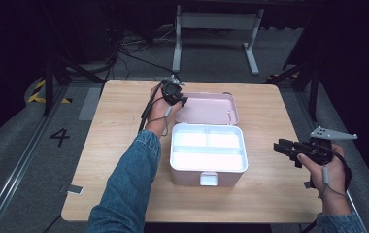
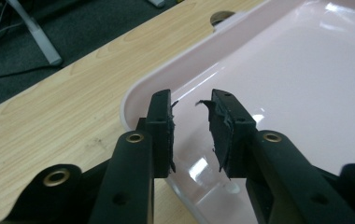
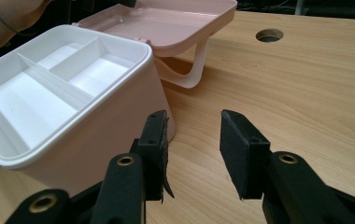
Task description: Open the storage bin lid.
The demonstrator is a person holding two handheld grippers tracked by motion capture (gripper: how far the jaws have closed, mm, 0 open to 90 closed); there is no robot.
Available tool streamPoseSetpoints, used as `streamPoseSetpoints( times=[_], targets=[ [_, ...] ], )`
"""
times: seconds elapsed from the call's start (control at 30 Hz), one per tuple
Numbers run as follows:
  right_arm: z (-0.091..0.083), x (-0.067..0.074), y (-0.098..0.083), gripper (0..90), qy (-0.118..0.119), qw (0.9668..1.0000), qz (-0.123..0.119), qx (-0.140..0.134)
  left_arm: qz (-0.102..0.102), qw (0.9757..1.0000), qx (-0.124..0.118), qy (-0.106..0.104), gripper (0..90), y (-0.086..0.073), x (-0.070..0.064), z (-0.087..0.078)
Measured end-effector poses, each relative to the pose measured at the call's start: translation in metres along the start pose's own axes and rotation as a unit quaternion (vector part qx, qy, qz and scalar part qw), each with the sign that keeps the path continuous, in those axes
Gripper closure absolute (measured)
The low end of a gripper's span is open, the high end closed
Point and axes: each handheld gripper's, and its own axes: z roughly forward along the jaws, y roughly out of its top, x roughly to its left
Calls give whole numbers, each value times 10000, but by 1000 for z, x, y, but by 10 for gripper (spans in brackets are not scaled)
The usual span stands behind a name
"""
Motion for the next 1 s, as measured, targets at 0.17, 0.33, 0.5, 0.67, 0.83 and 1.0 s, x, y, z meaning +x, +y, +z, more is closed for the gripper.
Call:
streamPoseSetpoints(
  times=[0.17, 0.33, 0.5, 0.67, 0.83, 1.0],
  targets=[
    [4, -1, -1, 616, 8, 10000, 12, 61, 11, 9998, -180, -84, 583, 5, -5, -14],
    [5, -1, -1, 605, 4, 10000, 1, 93, 9, 9996, -253, -132, 462, 8, -10, -31],
    [9, -1, -2, 600, 9, 9999, 23, 140, 28, 9982, -507, -323, 416, 9, -21, -62],
    [13, 0, -3, 584, 47, 9997, 17, 225, 216, 9959, -689, -549, 360, 0, -37, -107],
    [15, -1, -1, 562, 30, 9996, -23, 264, 438, 9956, -456, -695, 313, -15, -44, -137],
    [22, -1, 4, 540, 78, 9994, -98, 316, 362, 9967, -423, -599, 295, -36, -43, -163]
  ],
)
